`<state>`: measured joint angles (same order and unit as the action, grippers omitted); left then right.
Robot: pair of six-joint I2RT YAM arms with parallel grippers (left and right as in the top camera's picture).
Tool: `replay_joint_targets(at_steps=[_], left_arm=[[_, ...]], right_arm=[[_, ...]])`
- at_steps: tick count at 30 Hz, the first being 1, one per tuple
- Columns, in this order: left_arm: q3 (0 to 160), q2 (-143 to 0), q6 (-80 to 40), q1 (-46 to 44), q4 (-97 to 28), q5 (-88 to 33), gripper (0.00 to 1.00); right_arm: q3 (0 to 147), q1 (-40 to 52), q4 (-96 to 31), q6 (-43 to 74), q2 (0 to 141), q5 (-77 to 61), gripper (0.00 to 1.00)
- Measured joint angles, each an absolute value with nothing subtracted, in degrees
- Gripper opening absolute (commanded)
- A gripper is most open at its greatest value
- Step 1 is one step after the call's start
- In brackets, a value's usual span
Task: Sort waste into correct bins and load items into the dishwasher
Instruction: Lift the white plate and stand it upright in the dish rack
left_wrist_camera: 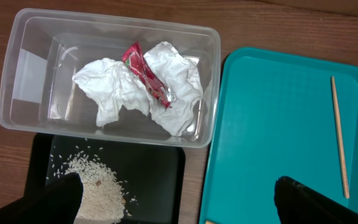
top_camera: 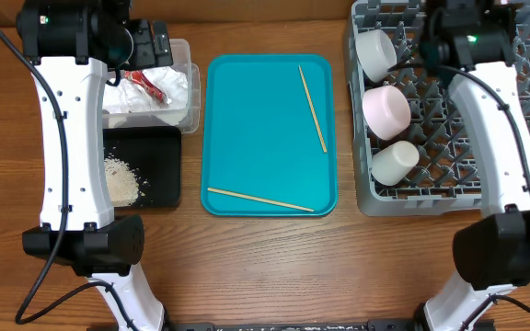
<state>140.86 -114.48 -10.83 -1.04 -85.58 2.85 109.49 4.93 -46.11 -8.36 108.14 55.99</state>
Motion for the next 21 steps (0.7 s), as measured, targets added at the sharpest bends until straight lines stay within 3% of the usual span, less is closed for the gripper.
replay_joint_targets(at_steps=[9,21], left_arm=[[140.9,-114.5,-10.8,-1.0,-85.6,2.9,1.00],[140.9,-114.5,-10.8,-1.0,-85.6,2.9,1.00]], right_arm=[[99.4,4.6,-32.5,-17.2,108.4,50.5,0.04],[97.1,4.5,-30.4,-17.2,111.9,51.0,0.04]])
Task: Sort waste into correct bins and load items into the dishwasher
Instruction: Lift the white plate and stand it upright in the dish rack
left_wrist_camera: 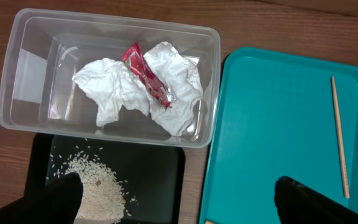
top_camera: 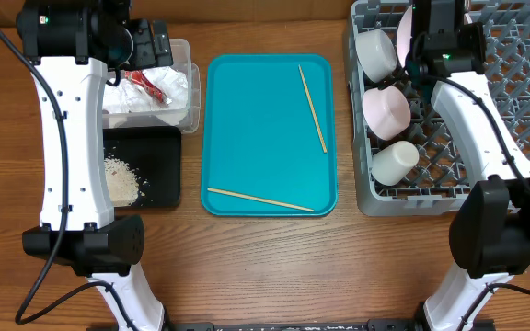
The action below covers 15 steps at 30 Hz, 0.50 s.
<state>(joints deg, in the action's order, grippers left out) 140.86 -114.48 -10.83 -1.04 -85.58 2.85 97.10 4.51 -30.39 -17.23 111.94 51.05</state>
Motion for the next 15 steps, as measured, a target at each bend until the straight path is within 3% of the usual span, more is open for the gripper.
replay_joint_targets(at_steps=[15], left_arm=[[140.9,-114.5,-10.8,-1.0,-85.6,2.9,1.00]], right_arm=[[97.1,4.6,-27.4,-16.0,112.2,57.1,0.04]])
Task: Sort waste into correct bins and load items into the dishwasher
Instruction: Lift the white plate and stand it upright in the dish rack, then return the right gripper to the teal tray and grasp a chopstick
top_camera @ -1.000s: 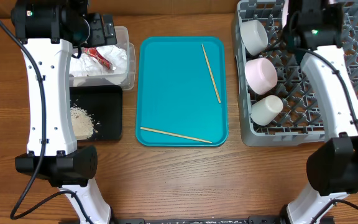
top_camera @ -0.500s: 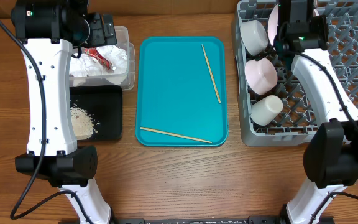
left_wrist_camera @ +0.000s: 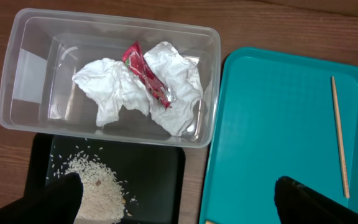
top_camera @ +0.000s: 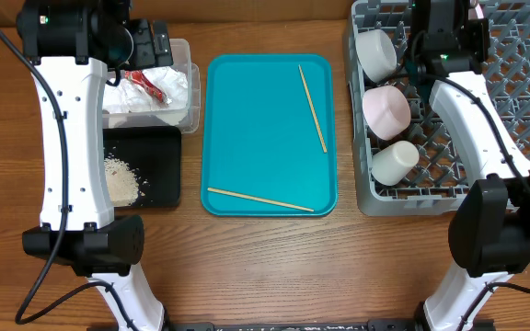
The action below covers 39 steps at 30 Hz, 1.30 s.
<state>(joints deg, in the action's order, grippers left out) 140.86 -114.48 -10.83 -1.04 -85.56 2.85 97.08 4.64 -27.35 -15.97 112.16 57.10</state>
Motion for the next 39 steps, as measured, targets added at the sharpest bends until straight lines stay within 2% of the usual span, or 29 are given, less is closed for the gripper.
replay_joint_targets(at_steps=[11,12,15,16,18,23,29,32,34,37,39], left_arm=[[140.9,-114.5,-10.8,-1.0,-85.6,2.9,1.00],[140.9,-114.5,-10.8,-1.0,-85.6,2.9,1.00],[140.9,-114.5,-10.8,-1.0,-85.6,2.9,1.00],[140.9,-114.5,-10.8,-1.0,-85.6,2.9,1.00],[140.9,-114.5,-10.8,-1.0,-85.6,2.9,1.00],[140.9,-114.5,-10.8,-1.0,-85.6,2.9,1.00],[140.9,-114.5,-10.8,-1.0,-85.6,2.9,1.00],[140.9,-114.5,-10.8,-1.0,-85.6,2.9,1.00],[140.9,-114.5,-10.8,-1.0,-85.6,2.9,1.00],[140.9,-114.5,-10.8,-1.0,-85.6,2.9,1.00],[140.9,-114.5,-10.8,-1.0,-85.6,2.9,1.00]], right_arm=[[97.0,4.6,-38.4,-6.7,112.2,49.1,0.06],[97.0,4.6,-39.5,-5.6,112.2,48.3,0.12],[96.9,4.6,-40.5,-2.4,112.2,45.4,0.60],[96.9,4.6,-40.5,-1.8,112.2,45.0,0.73],[96.9,4.6,-40.5,-0.9,112.2,43.9,0.82],[97.1,4.6,-41.5,0.5,112.2,37.9,0.87],[98.1,4.9,-44.1,1.3,108.4,16.3,0.86],[99.1,5.3,-44.4,1.5,103.8,0.4,0.82],[99.9,5.8,-44.6,1.6,100.5,-10.7,0.75],[100.9,7.2,-44.4,2.7,98.2,-19.2,0.65],[100.9,8.8,-44.6,3.6,98.4,-20.4,0.64]])
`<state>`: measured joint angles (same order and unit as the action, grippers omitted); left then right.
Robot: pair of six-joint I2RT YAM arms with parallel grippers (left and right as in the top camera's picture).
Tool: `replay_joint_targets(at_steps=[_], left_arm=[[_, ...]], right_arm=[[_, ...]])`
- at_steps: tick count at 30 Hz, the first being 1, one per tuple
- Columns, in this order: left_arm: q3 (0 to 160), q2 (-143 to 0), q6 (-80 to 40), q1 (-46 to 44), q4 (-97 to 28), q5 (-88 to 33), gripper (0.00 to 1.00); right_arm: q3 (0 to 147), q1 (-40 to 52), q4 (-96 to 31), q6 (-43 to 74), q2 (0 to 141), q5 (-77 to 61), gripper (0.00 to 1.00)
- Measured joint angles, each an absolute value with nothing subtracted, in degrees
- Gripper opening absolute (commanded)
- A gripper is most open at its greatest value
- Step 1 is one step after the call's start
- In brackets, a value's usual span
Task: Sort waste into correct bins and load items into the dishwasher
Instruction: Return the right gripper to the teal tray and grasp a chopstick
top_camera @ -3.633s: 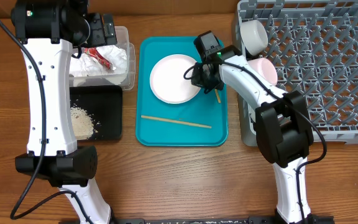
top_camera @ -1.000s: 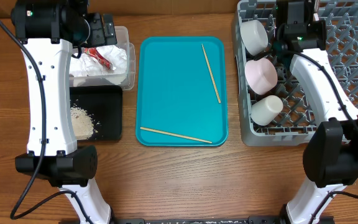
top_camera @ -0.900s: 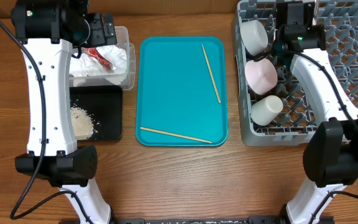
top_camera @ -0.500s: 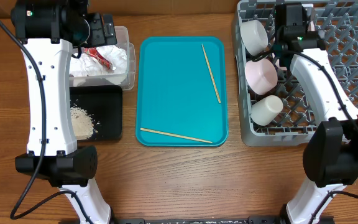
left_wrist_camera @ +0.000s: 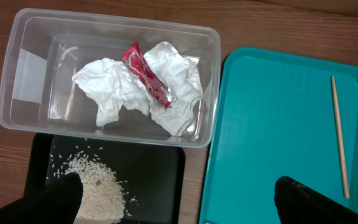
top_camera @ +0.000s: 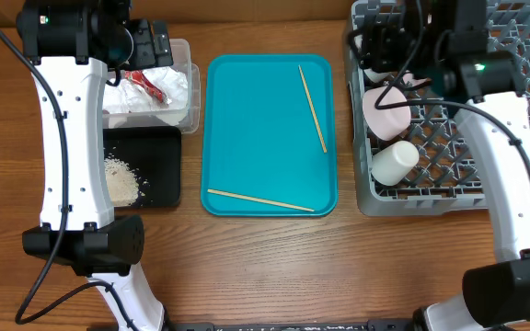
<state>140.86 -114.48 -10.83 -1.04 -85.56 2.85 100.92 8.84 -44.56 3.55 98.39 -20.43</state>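
Note:
A teal tray (top_camera: pixel 270 138) holds two wooden chopsticks, one along its right side (top_camera: pixel 313 108) and one near its front edge (top_camera: pixel 260 199). The grey dish rack (top_camera: pixel 449 198) carries a pink cup (top_camera: pixel 385 110) and a white cup (top_camera: pixel 394 163). My right gripper (top_camera: pixel 385 46) hangs over the rack's rear left corner, covering most of another white cup; its jaws are not readable. My left gripper (left_wrist_camera: pixel 179 205) is open and holds nothing, above the gap between the black tray and the teal tray (left_wrist_camera: pixel 278 124). One chopstick (left_wrist_camera: pixel 339 137) shows there.
A clear plastic bin (left_wrist_camera: pixel 17 68) at the far left holds crumpled white paper (left_wrist_camera: pixel 114 93) and a red wrapper (left_wrist_camera: pixel 146 78). In front of it a black tray (top_camera: pixel 159 165) carries a pile of rice (left_wrist_camera: pixel 98 186). Bare wood lies in front of the trays.
My right gripper has moved from the rack's back edge to its rear left corner, now over the white cup there. The left arm, the bins and the chopsticks are unchanged.
My right gripper was at the back of the rack, then a pink thing showed beside it at the back edge, then it stood there a little further right. Now it is over the rear left corner. The left gripper stayed open above the bins throughout.

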Motion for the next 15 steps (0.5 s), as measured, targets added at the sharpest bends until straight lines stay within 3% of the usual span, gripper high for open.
replay_joint_targets(at_steps=[8,15], left_arm=[[140.9,-114.5,-10.8,-1.0,-85.6,2.9,1.00],[140.9,-114.5,-10.8,-1.0,-85.6,2.9,1.00]], right_arm=[[100.6,20.2,-46.2,4.7,108.7,-9.8,0.63],[100.5,21.8,-46.4,5.6,113.1,-4.1,0.54]])
